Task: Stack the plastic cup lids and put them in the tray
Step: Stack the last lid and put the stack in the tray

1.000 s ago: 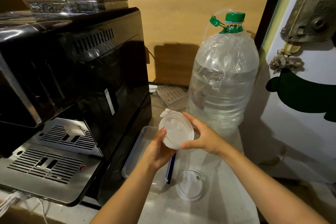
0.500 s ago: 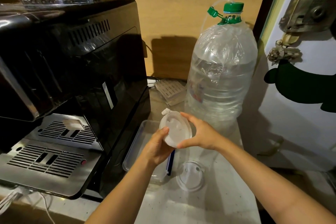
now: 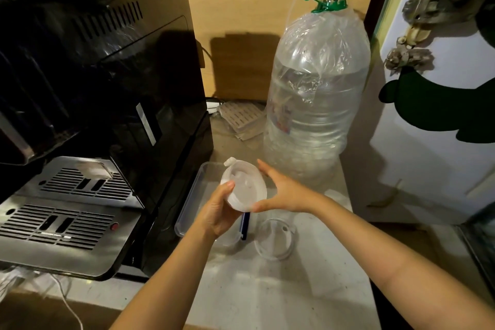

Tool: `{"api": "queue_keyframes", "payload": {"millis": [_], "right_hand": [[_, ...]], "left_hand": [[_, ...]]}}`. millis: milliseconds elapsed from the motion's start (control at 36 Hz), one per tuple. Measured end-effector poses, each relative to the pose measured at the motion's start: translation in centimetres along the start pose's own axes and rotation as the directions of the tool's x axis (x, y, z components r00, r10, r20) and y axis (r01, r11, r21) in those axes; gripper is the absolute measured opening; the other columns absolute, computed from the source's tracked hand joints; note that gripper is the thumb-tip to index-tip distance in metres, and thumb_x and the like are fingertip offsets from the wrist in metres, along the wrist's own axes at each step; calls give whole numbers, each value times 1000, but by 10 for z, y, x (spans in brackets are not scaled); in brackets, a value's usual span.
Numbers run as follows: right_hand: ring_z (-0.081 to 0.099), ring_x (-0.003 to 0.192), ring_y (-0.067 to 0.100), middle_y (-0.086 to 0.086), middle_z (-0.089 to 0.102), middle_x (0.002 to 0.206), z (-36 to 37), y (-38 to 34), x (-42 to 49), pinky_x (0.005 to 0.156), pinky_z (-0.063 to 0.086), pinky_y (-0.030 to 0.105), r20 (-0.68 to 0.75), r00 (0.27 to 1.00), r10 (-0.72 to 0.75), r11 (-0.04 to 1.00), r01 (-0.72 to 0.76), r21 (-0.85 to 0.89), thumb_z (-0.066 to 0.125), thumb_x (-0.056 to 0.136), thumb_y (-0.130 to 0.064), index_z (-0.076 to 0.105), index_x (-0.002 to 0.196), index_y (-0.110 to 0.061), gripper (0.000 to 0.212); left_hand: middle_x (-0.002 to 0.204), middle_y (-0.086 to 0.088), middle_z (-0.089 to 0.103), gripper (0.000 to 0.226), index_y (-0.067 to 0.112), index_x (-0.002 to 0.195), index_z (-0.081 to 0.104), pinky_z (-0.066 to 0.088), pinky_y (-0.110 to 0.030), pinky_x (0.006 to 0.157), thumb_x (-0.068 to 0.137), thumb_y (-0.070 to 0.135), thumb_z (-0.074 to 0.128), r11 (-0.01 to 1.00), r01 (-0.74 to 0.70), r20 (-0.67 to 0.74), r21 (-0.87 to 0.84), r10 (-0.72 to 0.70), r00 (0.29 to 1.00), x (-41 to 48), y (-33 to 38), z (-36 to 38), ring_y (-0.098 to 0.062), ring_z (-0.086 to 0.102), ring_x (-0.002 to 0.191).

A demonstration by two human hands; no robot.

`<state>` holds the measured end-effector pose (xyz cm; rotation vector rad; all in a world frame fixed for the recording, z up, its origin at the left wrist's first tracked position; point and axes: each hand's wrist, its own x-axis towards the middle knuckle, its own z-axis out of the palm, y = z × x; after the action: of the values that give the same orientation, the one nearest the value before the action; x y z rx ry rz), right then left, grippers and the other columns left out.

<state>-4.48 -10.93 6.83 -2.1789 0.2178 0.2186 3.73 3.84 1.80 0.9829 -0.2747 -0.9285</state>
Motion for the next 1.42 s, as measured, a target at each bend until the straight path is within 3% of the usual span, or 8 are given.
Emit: {"api": "queue_keyframes", "payload": {"millis": [111, 222, 361, 472, 639, 833, 1056, 1417], "right_hand": [[13, 145, 16, 2, 10, 159, -2, 23, 3, 115, 19, 31, 14, 996, 92, 996, -92, -6, 80, 65, -34, -4, 147, -26, 118], [12, 145, 21, 5, 7, 159, 14, 45, 3, 116, 18, 32, 133, 980, 149, 935, -96, -340, 81, 64, -38, -2, 148, -19, 119], [20, 142, 33, 12, 10, 157, 47, 59, 9, 114, 25, 42, 241, 948, 206, 699, 30, -715, 80, 62, -40, 7, 147, -23, 113], [46, 119, 33, 11, 38, 141, 73, 72, 20, 98, 39, 43, 187, 969, 159, 558, 68, -827, 67, 71, -48, 27, 138, -30, 80], [54, 101, 32, 12, 51, 120, 80, 73, 23, 83, 43, 41, 185, 964, 191, 463, 78, -883, 56, 80, -43, 37, 130, -26, 57], [51, 109, 34, 15, 49, 123, 75, 64, 20, 90, 44, 43, 239, 949, 206, 476, 116, -872, 68, 71, -32, 37, 134, -20, 71], [50, 112, 34, 14, 47, 128, 65, 65, 18, 96, 39, 43, 198, 967, 160, 561, 76, -824, 70, 70, -36, 30, 139, -26, 81], [45, 124, 25, 2, 37, 142, -26, 20, 6, 96, 42, 37, -204, 979, 5, 847, -113, -520, 69, 68, -37, 28, 138, -44, 81]], "left_hand": [[107, -8, 58, 93, 22, 109, 54, 55, -32, 73, 26, 52, 86, 1000, -2, -32, -6, 2, 999, -4, 2, -6, -22, 56, 98], [105, -7, 57, 94, 23, 106, 54, 57, -29, 69, 21, 48, 88, 999, 5, -57, -51, -8, 998, -9, 4, -9, -20, 55, 95], [102, -6, 57, 94, 24, 104, 54, 58, -27, 63, 19, 48, 88, 999, 5, -54, -51, -8, 999, -14, 6, -7, -20, 55, 93], [97, -4, 61, 88, 26, 100, 57, 57, -27, 63, 20, 48, 88, 999, -2, -44, -38, 0, 999, -17, 7, -7, -18, 58, 89], [94, -4, 63, 90, 24, 102, 56, 57, -27, 62, 20, 47, 88, 999, -8, -53, -35, 7, 999, -21, 8, -10, -16, 65, 83], [100, -6, 58, 93, 24, 104, 54, 57, -26, 62, 21, 48, 88, 999, -1, -69, -34, -1, 998, -25, 8, -12, -19, 57, 91], [100, -6, 59, 93, 23, 103, 56, 57, -26, 61, 19, 47, 88, 998, 6, -83, -55, -11, 996, -25, 8, -12, -20, 57, 91], [85, -3, 74, 92, 22, 103, 56, 58, -29, 60, 20, 44, 90, 995, -8, -63, -102, 2, 998, -13, 6, -6, -19, 69, 82]]}}
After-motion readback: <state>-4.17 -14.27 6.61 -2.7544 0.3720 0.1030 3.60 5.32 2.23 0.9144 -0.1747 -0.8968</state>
